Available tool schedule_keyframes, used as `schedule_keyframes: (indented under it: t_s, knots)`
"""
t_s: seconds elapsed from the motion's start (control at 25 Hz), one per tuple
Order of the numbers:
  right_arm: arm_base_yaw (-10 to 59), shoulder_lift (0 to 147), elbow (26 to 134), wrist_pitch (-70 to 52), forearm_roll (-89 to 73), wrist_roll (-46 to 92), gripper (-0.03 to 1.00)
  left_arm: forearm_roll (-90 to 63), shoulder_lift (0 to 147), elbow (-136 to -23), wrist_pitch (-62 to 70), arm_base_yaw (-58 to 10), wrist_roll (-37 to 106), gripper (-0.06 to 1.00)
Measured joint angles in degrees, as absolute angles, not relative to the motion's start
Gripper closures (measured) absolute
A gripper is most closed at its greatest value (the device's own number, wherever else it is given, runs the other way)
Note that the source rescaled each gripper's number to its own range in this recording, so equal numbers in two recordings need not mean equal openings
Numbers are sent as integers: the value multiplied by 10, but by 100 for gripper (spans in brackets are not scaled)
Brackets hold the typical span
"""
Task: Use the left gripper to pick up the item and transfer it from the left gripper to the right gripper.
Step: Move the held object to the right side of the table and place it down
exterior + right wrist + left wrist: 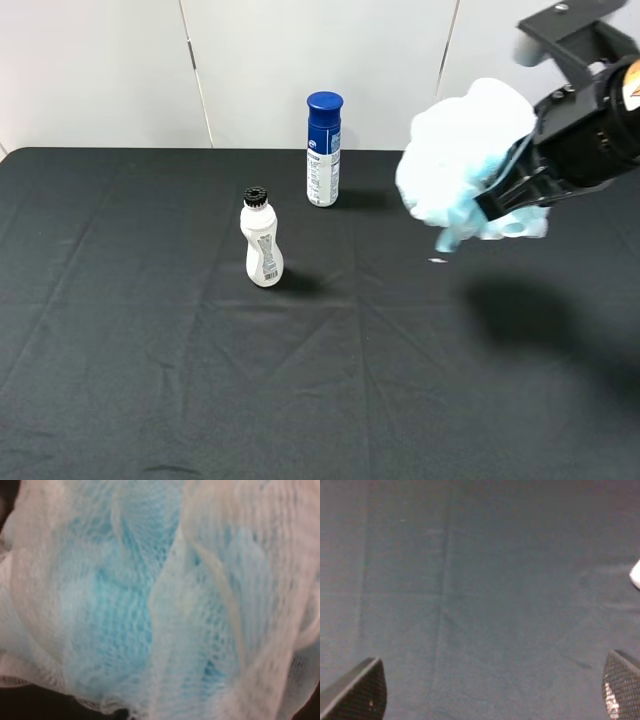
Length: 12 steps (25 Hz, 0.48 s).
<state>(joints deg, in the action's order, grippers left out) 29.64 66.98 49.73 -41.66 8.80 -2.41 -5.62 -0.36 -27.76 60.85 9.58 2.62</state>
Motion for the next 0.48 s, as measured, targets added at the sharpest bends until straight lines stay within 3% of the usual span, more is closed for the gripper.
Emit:
schedule_keyframes:
  t_s: [0.48]
  knots:
    - [173, 736, 497, -463, 88, -4, 97, -57, -4, -278, 608, 109, 28, 19]
